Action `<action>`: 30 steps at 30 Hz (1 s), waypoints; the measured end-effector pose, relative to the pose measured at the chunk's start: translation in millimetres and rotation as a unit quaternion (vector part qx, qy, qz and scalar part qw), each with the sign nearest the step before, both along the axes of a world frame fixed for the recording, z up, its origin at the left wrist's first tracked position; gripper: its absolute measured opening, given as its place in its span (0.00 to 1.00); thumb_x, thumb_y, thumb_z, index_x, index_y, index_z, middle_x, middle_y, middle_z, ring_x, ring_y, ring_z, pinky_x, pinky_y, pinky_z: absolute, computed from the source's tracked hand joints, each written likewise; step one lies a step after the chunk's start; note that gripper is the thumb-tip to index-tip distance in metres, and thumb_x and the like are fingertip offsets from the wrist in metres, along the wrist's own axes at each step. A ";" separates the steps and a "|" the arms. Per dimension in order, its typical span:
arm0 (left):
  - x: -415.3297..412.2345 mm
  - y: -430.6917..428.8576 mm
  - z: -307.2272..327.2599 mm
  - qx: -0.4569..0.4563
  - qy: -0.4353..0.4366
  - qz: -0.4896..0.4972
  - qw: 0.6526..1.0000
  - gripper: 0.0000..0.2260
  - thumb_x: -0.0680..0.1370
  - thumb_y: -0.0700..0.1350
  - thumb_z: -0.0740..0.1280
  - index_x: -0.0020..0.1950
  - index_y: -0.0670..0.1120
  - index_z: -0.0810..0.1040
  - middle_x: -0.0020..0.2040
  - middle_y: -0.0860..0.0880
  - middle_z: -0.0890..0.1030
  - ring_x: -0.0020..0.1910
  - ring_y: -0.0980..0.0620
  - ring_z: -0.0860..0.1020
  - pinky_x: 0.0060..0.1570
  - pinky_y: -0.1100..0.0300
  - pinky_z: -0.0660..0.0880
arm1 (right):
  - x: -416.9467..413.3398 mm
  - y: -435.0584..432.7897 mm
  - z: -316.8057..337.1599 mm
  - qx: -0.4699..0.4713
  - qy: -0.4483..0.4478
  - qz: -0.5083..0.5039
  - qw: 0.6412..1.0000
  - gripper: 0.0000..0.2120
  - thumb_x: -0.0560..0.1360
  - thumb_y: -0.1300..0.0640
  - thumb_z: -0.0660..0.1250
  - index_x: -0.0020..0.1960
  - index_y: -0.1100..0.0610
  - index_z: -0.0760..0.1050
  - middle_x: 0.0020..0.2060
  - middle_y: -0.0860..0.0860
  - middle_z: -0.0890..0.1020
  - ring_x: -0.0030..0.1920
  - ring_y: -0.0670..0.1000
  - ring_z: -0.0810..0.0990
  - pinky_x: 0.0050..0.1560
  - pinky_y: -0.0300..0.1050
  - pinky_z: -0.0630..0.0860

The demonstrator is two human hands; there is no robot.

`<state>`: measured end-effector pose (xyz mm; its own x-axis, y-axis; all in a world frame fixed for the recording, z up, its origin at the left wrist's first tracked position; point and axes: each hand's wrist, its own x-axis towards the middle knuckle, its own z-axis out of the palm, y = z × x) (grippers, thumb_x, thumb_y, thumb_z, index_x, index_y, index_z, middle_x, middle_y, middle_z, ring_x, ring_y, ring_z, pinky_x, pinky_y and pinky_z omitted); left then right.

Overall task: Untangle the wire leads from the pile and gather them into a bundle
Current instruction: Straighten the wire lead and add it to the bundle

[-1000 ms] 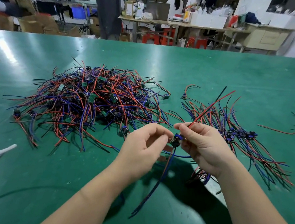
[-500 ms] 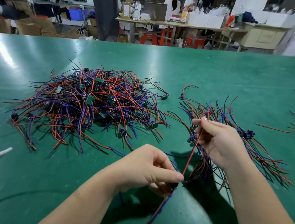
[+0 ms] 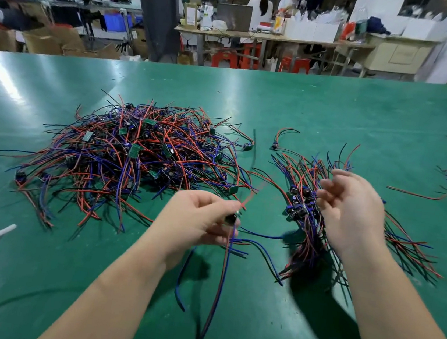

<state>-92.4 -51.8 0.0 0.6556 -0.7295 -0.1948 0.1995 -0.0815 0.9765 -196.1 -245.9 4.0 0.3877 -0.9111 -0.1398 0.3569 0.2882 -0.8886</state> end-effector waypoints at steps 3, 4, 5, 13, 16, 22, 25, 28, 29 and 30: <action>0.5 -4.0 -4.7 -0.026 -0.003 0.087 0.996 0.07 0.73 0.44 0.72 0.41 0.40 0.79 0.35 0.45 0.83 0.27 0.54 0.80 0.27 0.64 0.77 | 6.4 20.5 -5.9 -0.135 0.068 0.118 0.981 0.08 0.76 0.68 0.61 0.43 0.57 0.73 0.32 0.54 0.77 0.26 0.48 0.73 0.28 0.37 0.70; -0.7 -5.2 -6.6 -0.035 -0.003 0.097 0.995 0.08 0.73 0.44 0.72 0.42 0.40 0.79 0.34 0.46 0.83 0.27 0.54 0.80 0.27 0.64 0.77 | 7.4 28.1 -8.2 -0.191 0.088 0.162 0.964 0.07 0.76 0.67 0.64 0.42 0.56 0.73 0.32 0.53 0.78 0.27 0.48 0.74 0.28 0.38 0.71; -2.3 -6.5 -8.4 -0.041 -0.003 0.101 0.994 0.08 0.72 0.44 0.73 0.42 0.40 0.79 0.33 0.47 0.83 0.27 0.54 0.80 0.27 0.65 0.77 | 8.3 35.5 -10.5 -0.245 0.100 0.208 0.942 0.06 0.75 0.65 0.67 0.42 0.56 0.75 0.32 0.52 0.80 0.28 0.48 0.76 0.29 0.38 0.72; -5.5 -11.9 -21.2 -0.011 -0.041 0.050 0.998 0.09 0.78 0.46 0.66 0.40 0.45 0.82 0.38 0.49 0.85 0.34 0.51 0.83 0.31 0.61 0.79 | 10.4 54.2 -18.7 -0.437 0.200 0.253 0.840 0.08 0.69 0.65 0.74 0.43 0.53 0.82 0.36 0.47 0.84 0.38 0.50 0.82 0.43 0.42 0.79; 6.2 -7.8 -24.8 0.059 -0.215 0.123 0.967 0.05 0.76 0.44 0.69 0.40 0.49 0.82 0.38 0.52 0.84 0.36 0.58 0.81 0.40 0.62 0.79 | 7.5 42.8 -15.1 -0.443 0.257 0.161 0.844 0.11 0.68 0.65 0.70 0.44 0.51 0.83 0.37 0.47 0.84 0.37 0.46 0.82 0.46 0.42 0.78; 25.2 6.4 -36.1 0.370 -0.488 0.147 0.777 0.22 0.75 0.59 0.63 0.69 0.59 0.68 0.66 0.48 0.71 0.66 0.45 0.67 0.64 0.49 0.62 | -17.4 -12.3 -4.8 -0.456 0.432 -0.066 0.775 0.16 0.67 0.63 0.68 0.55 0.56 0.81 0.43 0.54 0.84 0.44 0.54 0.80 0.52 0.41 0.72; 26.5 3.5 -49.2 0.453 -0.466 0.071 0.757 0.26 0.76 0.65 0.57 0.73 0.62 0.59 0.74 0.45 0.64 0.73 0.45 0.61 0.71 0.45 0.52 | -28.0 -36.2 -13.6 -0.405 0.544 -0.044 0.734 0.17 0.68 0.66 0.67 0.56 0.58 0.80 0.47 0.59 0.84 0.51 0.59 0.80 0.54 0.47 0.74; 29.1 0.4 -50.5 0.426 -0.487 0.082 0.758 0.23 0.78 0.62 0.56 0.73 0.60 0.62 0.71 0.52 0.69 0.71 0.50 0.65 0.71 0.43 0.50 | -29.1 -41.6 -19.5 -0.386 0.598 0.002 0.703 0.11 0.68 0.67 0.69 0.49 0.61 0.83 0.44 0.62 0.83 0.48 0.61 0.79 0.48 0.46 0.74; 30.7 0.4 -49.7 0.414 -0.488 0.095 0.763 0.21 0.78 0.60 0.57 0.71 0.59 0.65 0.68 0.53 0.71 0.69 0.51 0.67 0.70 0.44 0.52 | -28.0 -41.0 -19.7 -0.386 0.607 0.014 0.694 0.09 0.68 0.67 0.69 0.47 0.62 0.83 0.42 0.62 0.83 0.46 0.61 0.79 0.46 0.45 0.73; 32.1 0.8 -49.0 0.393 -0.484 0.109 0.774 0.19 0.79 0.58 0.58 0.69 0.59 0.68 0.65 0.54 0.74 0.66 0.51 0.70 0.68 0.46 0.56 | -26.7 -39.7 -19.1 -0.392 0.612 0.018 0.686 0.07 0.69 0.66 0.68 0.45 0.63 0.83 0.41 0.63 0.83 0.45 0.61 0.79 0.44 0.45 0.72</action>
<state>-60.3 -51.0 -49.0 0.8627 -0.4869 0.1371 -0.5025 -0.7939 0.3425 -222.8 -285.7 -15.1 0.4415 -0.8851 0.1472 -0.7909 -0.4614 -0.4020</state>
